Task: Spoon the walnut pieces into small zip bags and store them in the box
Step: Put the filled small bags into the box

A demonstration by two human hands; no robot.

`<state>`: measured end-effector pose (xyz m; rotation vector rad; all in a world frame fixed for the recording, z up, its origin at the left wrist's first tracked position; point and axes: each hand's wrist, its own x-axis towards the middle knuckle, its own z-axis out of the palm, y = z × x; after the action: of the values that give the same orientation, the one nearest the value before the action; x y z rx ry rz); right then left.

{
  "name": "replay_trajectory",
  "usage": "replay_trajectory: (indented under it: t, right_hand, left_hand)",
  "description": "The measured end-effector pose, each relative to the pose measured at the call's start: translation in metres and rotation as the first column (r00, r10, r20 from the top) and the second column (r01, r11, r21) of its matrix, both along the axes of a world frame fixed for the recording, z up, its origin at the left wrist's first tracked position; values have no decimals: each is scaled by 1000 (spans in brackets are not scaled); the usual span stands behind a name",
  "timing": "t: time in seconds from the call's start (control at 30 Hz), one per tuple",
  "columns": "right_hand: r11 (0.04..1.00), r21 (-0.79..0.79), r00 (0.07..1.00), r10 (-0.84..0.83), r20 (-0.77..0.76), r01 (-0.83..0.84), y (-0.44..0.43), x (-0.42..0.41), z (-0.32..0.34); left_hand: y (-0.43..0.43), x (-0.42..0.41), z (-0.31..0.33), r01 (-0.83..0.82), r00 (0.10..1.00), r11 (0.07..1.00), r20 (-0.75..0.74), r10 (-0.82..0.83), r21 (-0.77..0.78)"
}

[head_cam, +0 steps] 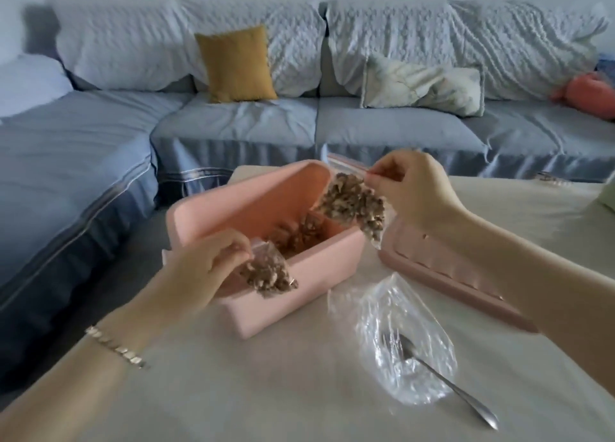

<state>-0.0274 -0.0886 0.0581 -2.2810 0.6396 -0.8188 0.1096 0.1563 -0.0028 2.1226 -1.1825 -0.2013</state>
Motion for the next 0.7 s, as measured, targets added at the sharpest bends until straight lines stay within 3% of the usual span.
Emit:
replay_trajectory:
  t: [0.1,0.37,0.57,0.7]
  right_hand:
    - [998,-2,992,70,-109,-70,11,60,-5]
    - [979,98,910,201,-364,-177,31,146,-60]
    - [948,215,809,314,-496,-236,51,187,-90]
    - [945,171,735,325,-595,-279,60,209,-106]
  left_hand:
    - [9,1,-10,81,996,991,-31,-78,104]
    - [15,12,-22,176,984,982,24,-178,67]
    - [20,15,-35,118,989,989,-81,-125,-86]
    - [19,22,-41,119,992,986,-37,-124,-121]
